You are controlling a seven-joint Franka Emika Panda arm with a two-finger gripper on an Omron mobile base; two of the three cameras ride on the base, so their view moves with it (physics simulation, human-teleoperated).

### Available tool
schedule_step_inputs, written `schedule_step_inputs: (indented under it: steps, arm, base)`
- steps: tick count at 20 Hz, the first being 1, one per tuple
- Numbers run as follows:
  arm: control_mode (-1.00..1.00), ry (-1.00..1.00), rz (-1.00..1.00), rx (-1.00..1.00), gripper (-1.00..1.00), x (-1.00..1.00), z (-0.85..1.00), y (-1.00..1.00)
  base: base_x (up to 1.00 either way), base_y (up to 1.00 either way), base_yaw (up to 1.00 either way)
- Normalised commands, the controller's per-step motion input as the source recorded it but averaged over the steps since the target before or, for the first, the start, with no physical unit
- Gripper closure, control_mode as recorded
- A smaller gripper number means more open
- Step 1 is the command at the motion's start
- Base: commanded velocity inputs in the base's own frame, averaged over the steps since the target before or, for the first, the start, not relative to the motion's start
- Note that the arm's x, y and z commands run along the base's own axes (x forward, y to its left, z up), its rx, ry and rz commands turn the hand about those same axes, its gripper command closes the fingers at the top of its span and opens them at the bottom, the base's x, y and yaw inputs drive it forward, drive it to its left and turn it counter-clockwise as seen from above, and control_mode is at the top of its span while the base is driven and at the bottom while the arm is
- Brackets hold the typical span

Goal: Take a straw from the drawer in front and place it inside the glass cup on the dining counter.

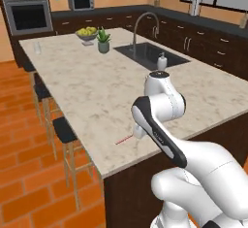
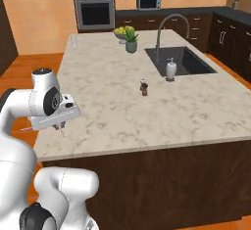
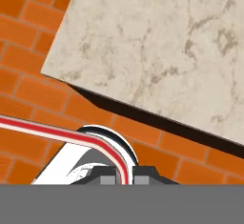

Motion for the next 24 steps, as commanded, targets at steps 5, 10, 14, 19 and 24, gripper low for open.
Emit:
schedule_step_inputs:
  steps: [5, 10, 14, 19, 24]
  arm:
    - [1.0, 0.0, 0.0, 0.0, 1.0, 0.0, 0.0, 0.0]
    - [1.0, 0.0, 0.0, 0.0, 1.0, 0.0, 0.0, 0.0]
    - [1.0, 0.0, 0.0, 0.0, 1.0, 0.0, 0.0, 0.0]
    - [1.0, 0.0, 0.0, 0.0, 1.0, 0.0, 0.0, 0.0]
    - [1.0, 0.0, 0.0, 0.0, 1.0, 0.0, 0.0, 0.0]
  base:
    - [0.0, 1.0, -0.12]
    - [0.01, 1.0, -0.28]
    - [0.07, 1.0, -0.38]
    - [0.18, 1.0, -0.4]
    - [0.25, 1.0, -0.4]
